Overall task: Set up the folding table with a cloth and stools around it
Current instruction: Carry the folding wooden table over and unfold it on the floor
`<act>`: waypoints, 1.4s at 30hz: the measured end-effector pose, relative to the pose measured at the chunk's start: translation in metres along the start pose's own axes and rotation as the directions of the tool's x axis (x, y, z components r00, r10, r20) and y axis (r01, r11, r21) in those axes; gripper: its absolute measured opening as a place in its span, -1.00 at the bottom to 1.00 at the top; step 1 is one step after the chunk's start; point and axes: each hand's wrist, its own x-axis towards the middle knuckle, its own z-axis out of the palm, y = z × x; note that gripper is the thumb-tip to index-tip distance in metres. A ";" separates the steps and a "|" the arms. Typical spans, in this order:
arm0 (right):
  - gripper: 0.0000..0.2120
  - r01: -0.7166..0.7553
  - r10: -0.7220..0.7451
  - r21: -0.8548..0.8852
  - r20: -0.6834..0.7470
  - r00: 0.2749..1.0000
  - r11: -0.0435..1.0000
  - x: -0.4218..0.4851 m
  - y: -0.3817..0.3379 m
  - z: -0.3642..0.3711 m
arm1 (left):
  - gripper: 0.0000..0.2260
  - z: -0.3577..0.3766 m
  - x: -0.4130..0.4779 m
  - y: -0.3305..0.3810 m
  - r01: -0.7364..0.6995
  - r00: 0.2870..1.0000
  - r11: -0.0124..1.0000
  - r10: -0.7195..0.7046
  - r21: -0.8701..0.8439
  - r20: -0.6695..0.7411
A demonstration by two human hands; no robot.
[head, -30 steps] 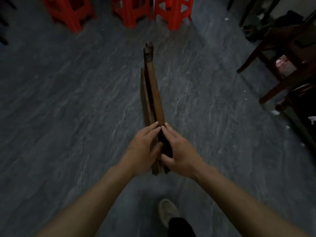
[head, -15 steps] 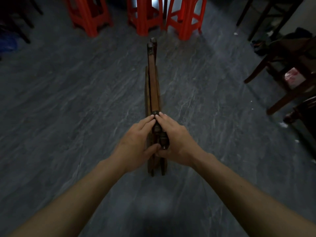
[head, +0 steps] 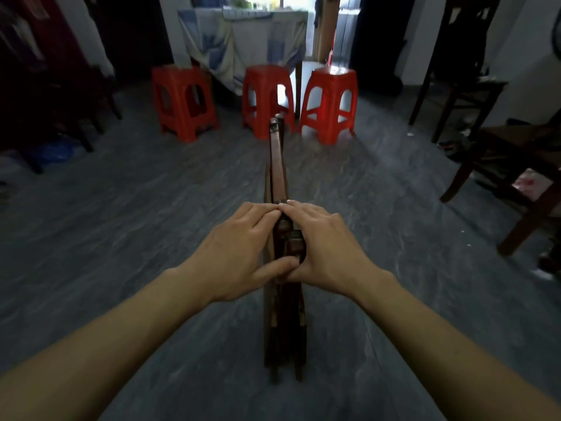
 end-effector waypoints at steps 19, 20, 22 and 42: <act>0.05 -0.008 0.020 0.078 -0.160 0.987 0.997 -0.010 0.002 0.028 | -0.29 0.032 -0.023 0.008 0.147 0.974 0.974 -0.174 -0.174 -0.146; 0.04 -0.001 0.019 0.105 -0.172 0.985 0.994 -0.012 0.003 0.030 | -0.30 0.033 -0.025 0.009 0.156 0.971 0.967 -0.187 -0.199 -0.148; 0.10 -0.002 0.045 0.218 -0.192 0.980 0.976 -0.023 0.004 0.039 | -0.35 0.035 -0.029 0.009 0.156 0.965 0.937 -0.212 -0.314 -0.154; -0.50 -0.276 0.440 0.529 -0.213 0.872 0.803 -0.117 0.029 0.180 | -0.58 0.181 -0.106 0.042 0.402 0.762 0.651 -0.628 -0.644 -0.160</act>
